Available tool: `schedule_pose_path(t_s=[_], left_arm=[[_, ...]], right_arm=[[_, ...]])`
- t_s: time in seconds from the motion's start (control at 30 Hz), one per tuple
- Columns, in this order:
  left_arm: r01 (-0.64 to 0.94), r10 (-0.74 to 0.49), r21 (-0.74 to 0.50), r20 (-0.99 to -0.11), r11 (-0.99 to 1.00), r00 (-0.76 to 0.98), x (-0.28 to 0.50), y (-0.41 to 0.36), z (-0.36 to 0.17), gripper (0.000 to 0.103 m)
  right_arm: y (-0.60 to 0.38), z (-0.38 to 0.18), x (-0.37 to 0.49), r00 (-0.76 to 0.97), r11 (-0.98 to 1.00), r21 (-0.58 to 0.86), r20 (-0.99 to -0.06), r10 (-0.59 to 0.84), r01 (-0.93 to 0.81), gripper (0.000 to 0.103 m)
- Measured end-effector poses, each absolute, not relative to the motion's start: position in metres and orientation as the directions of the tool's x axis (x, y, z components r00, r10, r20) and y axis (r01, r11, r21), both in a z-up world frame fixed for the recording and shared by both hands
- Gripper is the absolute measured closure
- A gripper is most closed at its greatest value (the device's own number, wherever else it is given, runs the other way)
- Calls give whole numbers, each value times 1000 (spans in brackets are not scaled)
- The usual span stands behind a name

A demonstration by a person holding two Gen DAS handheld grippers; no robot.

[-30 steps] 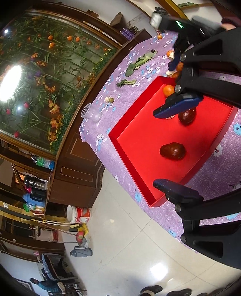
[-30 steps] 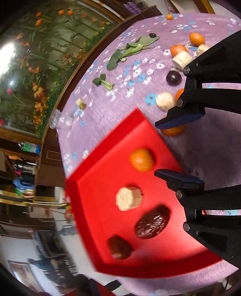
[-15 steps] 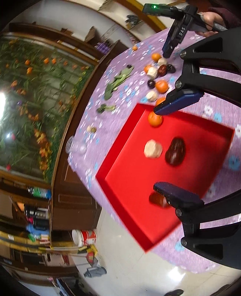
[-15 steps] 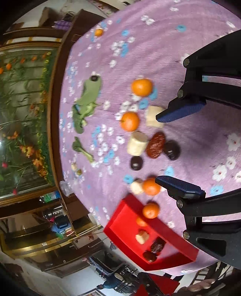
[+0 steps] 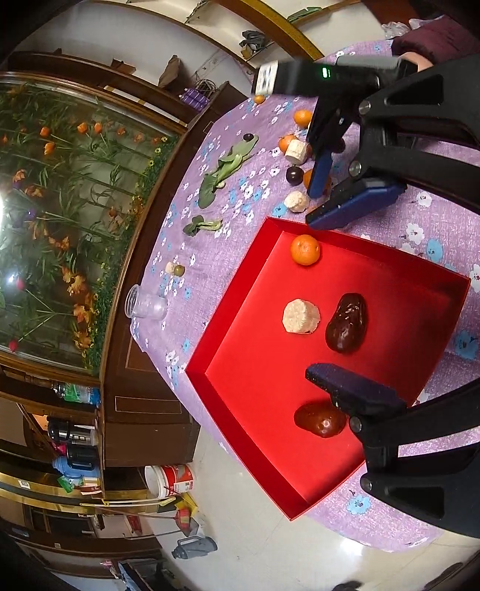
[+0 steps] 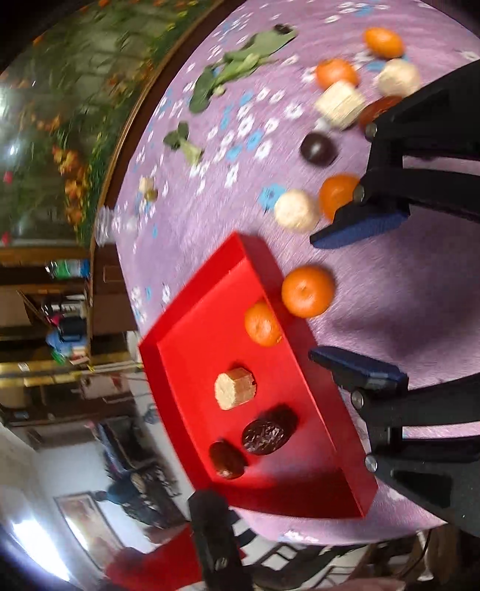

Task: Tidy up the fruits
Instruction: 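Grasp a mandarin with the right tool while the left tool grasps another mandarin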

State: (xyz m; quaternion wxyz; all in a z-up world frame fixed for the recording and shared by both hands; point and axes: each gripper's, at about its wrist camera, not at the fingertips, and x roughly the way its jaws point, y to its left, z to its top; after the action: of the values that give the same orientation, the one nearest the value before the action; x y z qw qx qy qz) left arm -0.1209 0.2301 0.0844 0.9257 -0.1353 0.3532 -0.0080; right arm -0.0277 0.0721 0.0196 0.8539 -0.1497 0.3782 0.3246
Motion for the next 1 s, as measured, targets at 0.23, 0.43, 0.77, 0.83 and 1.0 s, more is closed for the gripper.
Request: schedule_pose_path(t_s=[0.23, 0.43, 0.77, 0.83, 1.0], left_arm=[[-57, -125, -247, -661, 967, 740, -117, 224, 82, 29], [11, -163, -226, -668, 974, 726, -111, 200, 84, 29], [218, -233, -118, -731, 969, 641, -71, 96, 56, 48], [220, -226, -108, -738, 969, 635, -58, 84, 50, 49], [226, -197, -70, -767, 972, 610, -35, 60, 34, 49]], right_arm=[[67, 9, -9, 490, 784, 55, -753, 439, -619, 68], [6, 33, -23, 504, 823, 232, -694, 514, -519, 68], [-117, 17, -24, 593, 872, 433, -649, 477, -228, 68], [-125, 18, -26, 602, 865, 454, -635, 483, -216, 68], [-127, 21, -27, 606, 843, 482, -605, 517, -239, 68]])
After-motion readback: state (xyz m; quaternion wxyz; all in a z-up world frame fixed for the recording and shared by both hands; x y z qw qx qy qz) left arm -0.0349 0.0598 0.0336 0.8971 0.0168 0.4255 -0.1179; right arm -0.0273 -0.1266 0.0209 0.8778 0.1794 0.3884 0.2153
